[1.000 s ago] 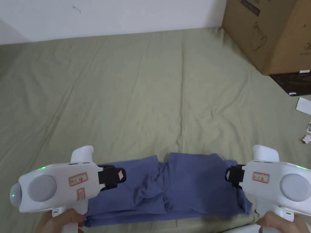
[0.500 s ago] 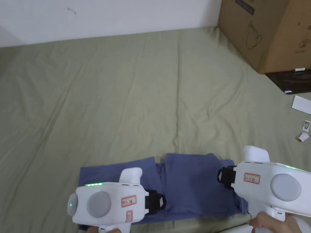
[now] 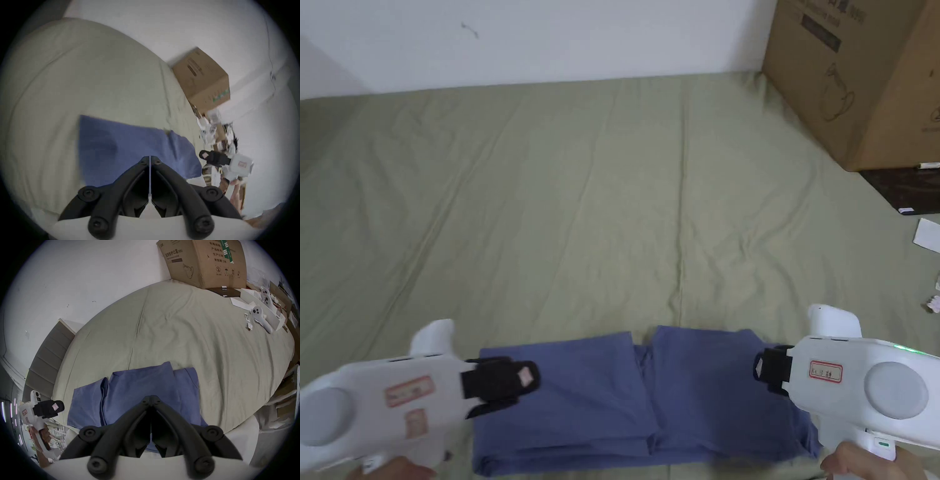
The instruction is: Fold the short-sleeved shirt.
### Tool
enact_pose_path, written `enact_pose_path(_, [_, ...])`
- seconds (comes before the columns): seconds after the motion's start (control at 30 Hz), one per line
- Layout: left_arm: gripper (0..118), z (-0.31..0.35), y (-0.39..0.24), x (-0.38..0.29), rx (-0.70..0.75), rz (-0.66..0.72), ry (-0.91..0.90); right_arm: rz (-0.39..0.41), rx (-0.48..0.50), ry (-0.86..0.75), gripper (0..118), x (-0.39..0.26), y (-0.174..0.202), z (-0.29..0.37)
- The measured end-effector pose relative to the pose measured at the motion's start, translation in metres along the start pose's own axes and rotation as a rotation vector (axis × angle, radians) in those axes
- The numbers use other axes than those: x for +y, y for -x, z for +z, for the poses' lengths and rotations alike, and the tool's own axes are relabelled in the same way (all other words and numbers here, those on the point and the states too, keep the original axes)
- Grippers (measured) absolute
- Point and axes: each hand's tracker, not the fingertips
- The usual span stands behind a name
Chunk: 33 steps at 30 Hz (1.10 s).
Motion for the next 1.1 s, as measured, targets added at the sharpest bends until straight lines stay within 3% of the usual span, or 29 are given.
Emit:
enact_pose_path(0.03, [9, 0.009, 0.017, 0.004, -0.015, 0.025, 0.011, 0.004, -0.001, 0.002, 0, 0.000, 0.003, -0.001])
enact_pose_path(0.07, [27, 0.019, 0.032, 0.001, -0.041, 0.060, 0.017, 0.009, 0.002, 0.006, 0, 0.000, 0.006, -0.003])
enact_pose_path(0.1, [65, 0.027, 0.049, 0.000, -0.070, 0.105, 0.030, 0.013, 0.005, 0.012, 0, -0.001, 0.009, -0.004])
enact_pose_path(0.13, [89, 0.033, 0.061, -0.002, -0.056, 0.147, 0.024, 0.015, 0.009, 0.017, 0, -0.002, 0.012, -0.006])
enact_pose_path(0.27, [104, 0.039, 0.089, -0.024, -0.068, 0.265, -0.002, 0.024, 0.035, 0.046, 0, -0.004, 0.027, -0.015])
enact_pose_path(0.4, [104, 0.011, 0.091, -0.044, -0.196, 0.393, 0.034, 0.052, 0.041, 0.058, 0, -0.006, 0.043, -0.020])
enact_pose_path(0.53, [101, -0.014, 0.082, -0.044, -0.288, 0.405, 0.054, 0.089, 0.040, 0.067, 0, -0.008, 0.053, -0.020])
enact_pose_path(0.57, [87, -0.017, 0.079, -0.044, -0.275, 0.409, 0.066, 0.094, 0.037, 0.069, 0, -0.008, 0.054, -0.020])
enact_pose_path(0.6, [45, -0.021, 0.077, -0.037, -0.235, 0.408, 0.062, 0.096, 0.033, 0.070, 0, -0.008, 0.056, -0.020])
enact_pose_path(0.63, [12, -0.023, 0.076, -0.036, -0.174, 0.382, 0.087, 0.096, 0.031, 0.070, 0, -0.008, 0.056, -0.020])
enact_pose_path(0.67, [12, -0.026, 0.077, -0.038, -0.104, 0.334, 0.127, 0.096, 0.029, 0.071, 0, -0.008, 0.056, -0.019])
enact_pose_path(0.73, [12, -0.025, 0.085, -0.032, -0.201, 0.370, 0.117, 0.101, 0.023, 0.071, 0, -0.008, 0.057, -0.018])
enact_pose_path(0.9, [12, -0.001, 0.103, -0.014, -0.193, 0.351, 0.103, 0.101, 0.011, 0.070, 0, -0.005, 0.058, -0.018])
enact_pose_path(1.1, [12, 0.056, 0.133, 0.015, -0.050, 0.316, 0.032, 0.100, 0.018, 0.066, 0, -0.004, 0.061, -0.019])
